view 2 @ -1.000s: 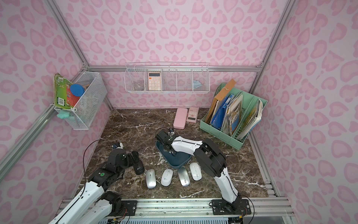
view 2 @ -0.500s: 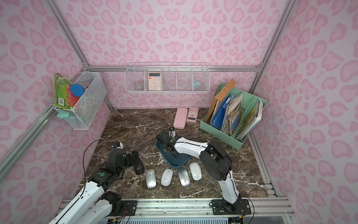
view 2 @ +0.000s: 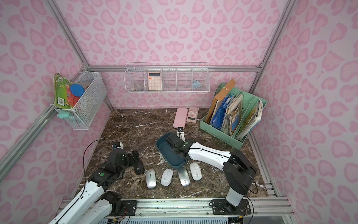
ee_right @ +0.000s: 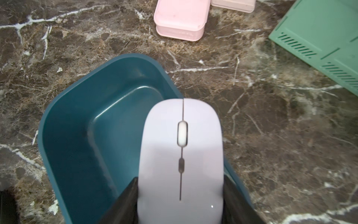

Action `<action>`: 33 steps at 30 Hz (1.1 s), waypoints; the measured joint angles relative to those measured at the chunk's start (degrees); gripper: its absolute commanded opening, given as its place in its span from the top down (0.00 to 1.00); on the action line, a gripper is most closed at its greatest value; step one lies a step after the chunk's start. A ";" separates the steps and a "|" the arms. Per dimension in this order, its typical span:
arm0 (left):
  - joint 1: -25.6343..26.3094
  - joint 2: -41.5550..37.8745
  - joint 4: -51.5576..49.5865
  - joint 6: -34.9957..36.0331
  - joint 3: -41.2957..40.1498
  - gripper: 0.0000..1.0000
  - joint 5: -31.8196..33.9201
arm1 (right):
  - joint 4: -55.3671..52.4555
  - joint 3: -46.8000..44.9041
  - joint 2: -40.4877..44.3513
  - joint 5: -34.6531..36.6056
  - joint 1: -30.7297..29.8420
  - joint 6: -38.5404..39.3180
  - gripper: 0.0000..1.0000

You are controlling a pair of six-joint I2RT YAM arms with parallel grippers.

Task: Take out the mouse from the storage box
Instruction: Pick up the mouse from the storage box, then place the mouse at the center of the board.

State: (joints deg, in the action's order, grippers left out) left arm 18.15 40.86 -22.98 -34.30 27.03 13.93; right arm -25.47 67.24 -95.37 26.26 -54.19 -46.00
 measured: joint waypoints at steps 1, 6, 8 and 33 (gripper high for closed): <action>0.00 -0.04 0.00 0.00 0.00 0.01 -0.02 | -0.17 -1.05 1.22 0.26 0.22 0.00 0.45; 0.00 -0.13 0.00 0.02 0.00 0.01 -0.26 | -1.92 -7.02 7.50 1.60 1.38 -0.07 0.45; 0.00 -0.11 0.00 0.02 0.00 0.01 -0.61 | -2.78 -9.77 10.45 1.95 1.99 -0.28 0.45; 0.09 -1.33 0.44 0.17 -0.55 0.01 -1.03 | -5.86 -31.45 36.48 -1.57 10.67 1.27 0.46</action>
State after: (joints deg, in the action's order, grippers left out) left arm 18.24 39.53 -22.55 -34.13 26.48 12.91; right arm -31.33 35.79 -58.89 24.69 -43.53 -44.73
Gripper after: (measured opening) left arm 0.987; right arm 0.606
